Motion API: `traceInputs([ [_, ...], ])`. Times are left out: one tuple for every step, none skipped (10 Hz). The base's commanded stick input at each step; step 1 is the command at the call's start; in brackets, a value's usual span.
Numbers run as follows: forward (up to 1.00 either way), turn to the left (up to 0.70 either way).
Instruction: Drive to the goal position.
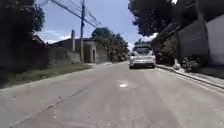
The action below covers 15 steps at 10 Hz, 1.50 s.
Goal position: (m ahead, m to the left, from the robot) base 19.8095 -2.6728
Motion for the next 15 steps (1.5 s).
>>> traceInputs([
  [1.00, -0.01],
  [1.00, -0.23],
  [1.00, -0.35],
  [1.00, -0.36],
  [1.00, -0.30],
  [1.00, -0.06],
  [1.00, -0.03],
  [1.00, -0.02],
  [1.00, -0.02],
  [1.00, 0.00],
  [1.00, 0.00],
  [1.00, -0.02],
  [1.00, -0.24],
  [1.00, -0.36],
  [1.00, -0.30],
])
